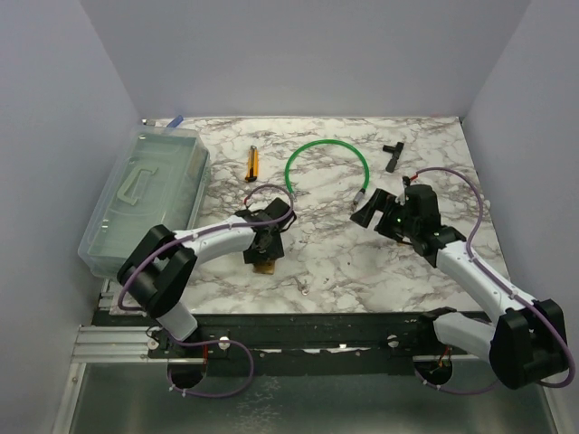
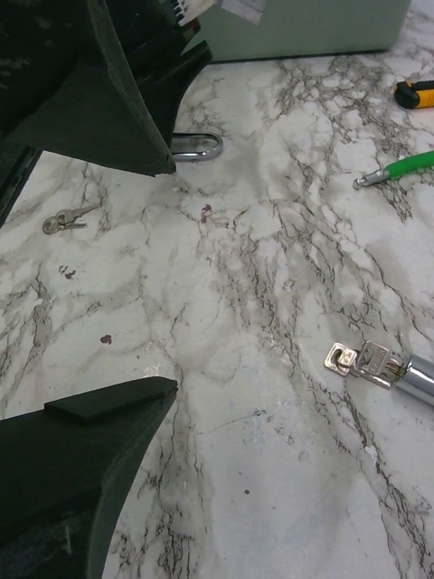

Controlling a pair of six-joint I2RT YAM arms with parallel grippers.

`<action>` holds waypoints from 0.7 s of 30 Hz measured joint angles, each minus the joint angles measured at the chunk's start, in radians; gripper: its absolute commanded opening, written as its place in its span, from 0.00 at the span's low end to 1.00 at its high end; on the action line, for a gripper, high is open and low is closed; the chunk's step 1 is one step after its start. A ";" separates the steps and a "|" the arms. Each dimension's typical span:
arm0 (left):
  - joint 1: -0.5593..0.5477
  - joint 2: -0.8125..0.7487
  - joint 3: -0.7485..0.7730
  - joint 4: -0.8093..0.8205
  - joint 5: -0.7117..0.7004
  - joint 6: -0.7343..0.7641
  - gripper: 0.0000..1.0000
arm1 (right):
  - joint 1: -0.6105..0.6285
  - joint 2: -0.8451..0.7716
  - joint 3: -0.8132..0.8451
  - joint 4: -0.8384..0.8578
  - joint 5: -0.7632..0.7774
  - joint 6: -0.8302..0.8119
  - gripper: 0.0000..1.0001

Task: Unlock with the key

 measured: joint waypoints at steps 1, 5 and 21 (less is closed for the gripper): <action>0.000 0.020 0.021 0.000 0.000 -0.001 0.35 | 0.000 -0.005 -0.001 -0.006 0.000 0.000 0.98; 0.000 0.090 0.098 0.011 0.000 -0.027 0.35 | 0.000 -0.023 -0.005 -0.019 0.000 -0.001 0.98; 0.001 0.164 0.142 0.325 0.058 -0.159 0.80 | 0.010 -0.034 -0.021 -0.074 -0.045 -0.011 0.93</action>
